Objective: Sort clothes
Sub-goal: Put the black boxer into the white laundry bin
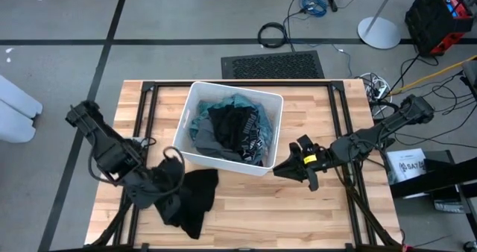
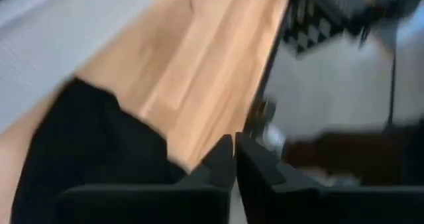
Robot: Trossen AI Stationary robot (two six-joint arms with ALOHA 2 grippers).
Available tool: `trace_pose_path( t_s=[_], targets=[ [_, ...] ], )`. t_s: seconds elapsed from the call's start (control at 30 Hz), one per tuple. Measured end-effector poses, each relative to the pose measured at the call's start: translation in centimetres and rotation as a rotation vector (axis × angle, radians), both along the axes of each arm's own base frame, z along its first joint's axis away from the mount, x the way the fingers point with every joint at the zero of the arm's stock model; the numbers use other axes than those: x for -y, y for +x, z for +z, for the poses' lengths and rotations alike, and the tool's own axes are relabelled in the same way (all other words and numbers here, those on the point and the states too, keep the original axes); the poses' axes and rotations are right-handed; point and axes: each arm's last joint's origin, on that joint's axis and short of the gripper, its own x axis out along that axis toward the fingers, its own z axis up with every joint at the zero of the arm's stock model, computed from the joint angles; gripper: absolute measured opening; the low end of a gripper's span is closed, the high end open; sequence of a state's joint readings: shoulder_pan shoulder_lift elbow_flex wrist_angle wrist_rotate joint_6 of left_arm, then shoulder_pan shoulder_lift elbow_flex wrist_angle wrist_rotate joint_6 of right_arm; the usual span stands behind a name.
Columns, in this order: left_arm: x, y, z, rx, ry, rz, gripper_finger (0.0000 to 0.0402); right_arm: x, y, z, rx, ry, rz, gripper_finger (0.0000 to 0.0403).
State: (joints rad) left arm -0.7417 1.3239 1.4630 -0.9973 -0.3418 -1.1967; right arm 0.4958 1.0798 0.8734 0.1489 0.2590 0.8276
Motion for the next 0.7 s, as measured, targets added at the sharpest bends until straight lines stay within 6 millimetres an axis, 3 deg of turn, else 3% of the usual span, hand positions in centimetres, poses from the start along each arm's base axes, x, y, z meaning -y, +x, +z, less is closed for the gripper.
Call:
trace_pose_path(
  t_s=[0.2,0.4,0.5,0.7],
  targets=[
    [1.9,1.3,-3.4,-0.122,0.163,-0.232,0.0093,-0.4,-0.2,-0.3,-0.016,-0.044,0.022,0.008],
    [3.3,2.5,-6.6,-0.295,0.182,-0.233,0.0182,-0.8,-0.5,-0.8,-0.066,-0.072,0.041,0.008],
    [3.3,2.1,-8.0,-0.453,0.186,-0.171,0.0221,-0.9,-0.6,-1.0,-0.087,-0.082,0.049,0.008],
    [5.7,-1.3,-9.2,-0.404,0.174,-0.119,0.026,-1.2,-0.8,-1.2,-0.105,-0.092,0.061,0.008]
  ],
)
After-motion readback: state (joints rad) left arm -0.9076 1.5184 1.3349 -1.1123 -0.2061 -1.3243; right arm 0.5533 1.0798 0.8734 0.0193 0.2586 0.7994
